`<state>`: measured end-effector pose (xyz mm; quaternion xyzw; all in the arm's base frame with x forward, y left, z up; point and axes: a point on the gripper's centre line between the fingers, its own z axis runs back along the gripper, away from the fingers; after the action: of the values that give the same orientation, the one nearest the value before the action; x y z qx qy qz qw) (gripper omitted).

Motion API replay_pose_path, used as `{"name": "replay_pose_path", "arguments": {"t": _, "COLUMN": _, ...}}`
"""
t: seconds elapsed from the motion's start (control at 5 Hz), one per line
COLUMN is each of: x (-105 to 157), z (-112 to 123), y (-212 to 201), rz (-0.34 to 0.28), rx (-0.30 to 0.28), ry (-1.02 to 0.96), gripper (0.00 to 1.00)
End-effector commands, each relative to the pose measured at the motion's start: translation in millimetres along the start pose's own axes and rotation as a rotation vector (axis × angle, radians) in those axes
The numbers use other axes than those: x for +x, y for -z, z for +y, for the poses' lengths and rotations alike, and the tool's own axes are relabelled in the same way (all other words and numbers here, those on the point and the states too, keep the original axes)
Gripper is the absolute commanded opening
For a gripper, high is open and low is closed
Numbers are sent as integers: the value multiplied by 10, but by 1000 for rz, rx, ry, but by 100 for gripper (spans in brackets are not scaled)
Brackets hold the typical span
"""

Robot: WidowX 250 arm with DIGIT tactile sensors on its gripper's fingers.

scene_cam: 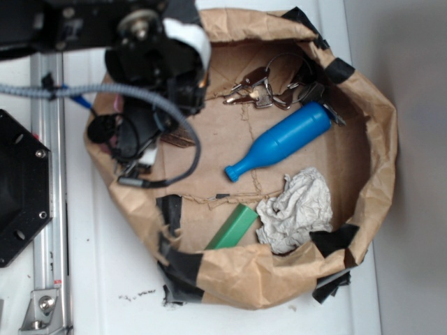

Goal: Grab the wood chip.

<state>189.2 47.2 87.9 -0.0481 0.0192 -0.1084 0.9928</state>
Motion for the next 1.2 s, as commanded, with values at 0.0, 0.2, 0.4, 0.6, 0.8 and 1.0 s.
{"name": "replay_pose_path", "arguments": {"t": 0.0, "x": 126, "z": 89, "y": -11, "rz": 58, "rx": 17, "ry": -89, "gripper": 100}}
{"name": "replay_pose_path", "arguments": {"t": 0.2, "x": 188, "z": 77, "y": -22, "rz": 85, "rx": 33, "ry": -115, "gripper": 100}}
{"name": "replay_pose_path", "arguments": {"t": 0.4, "x": 217, "z": 73, "y": 12, "rz": 63, "rx": 48, "ry": -80, "gripper": 100}}
{"name": "replay_pose_path", "arguments": {"t": 0.6, "x": 275, "z": 116, "y": 154, "rz": 5, "rx": 57, "ry": -24, "gripper": 100}}
{"name": "replay_pose_path", "arguments": {"t": 0.8, "x": 352, "z": 184, "y": 353, "rz": 62, "rx": 4, "ry": -86, "gripper": 100}}
{"name": "replay_pose_path", "arguments": {"t": 1.0, "x": 366, "z": 158, "y": 427, "rz": 93, "rx": -22, "ry": -95, "gripper": 100}}
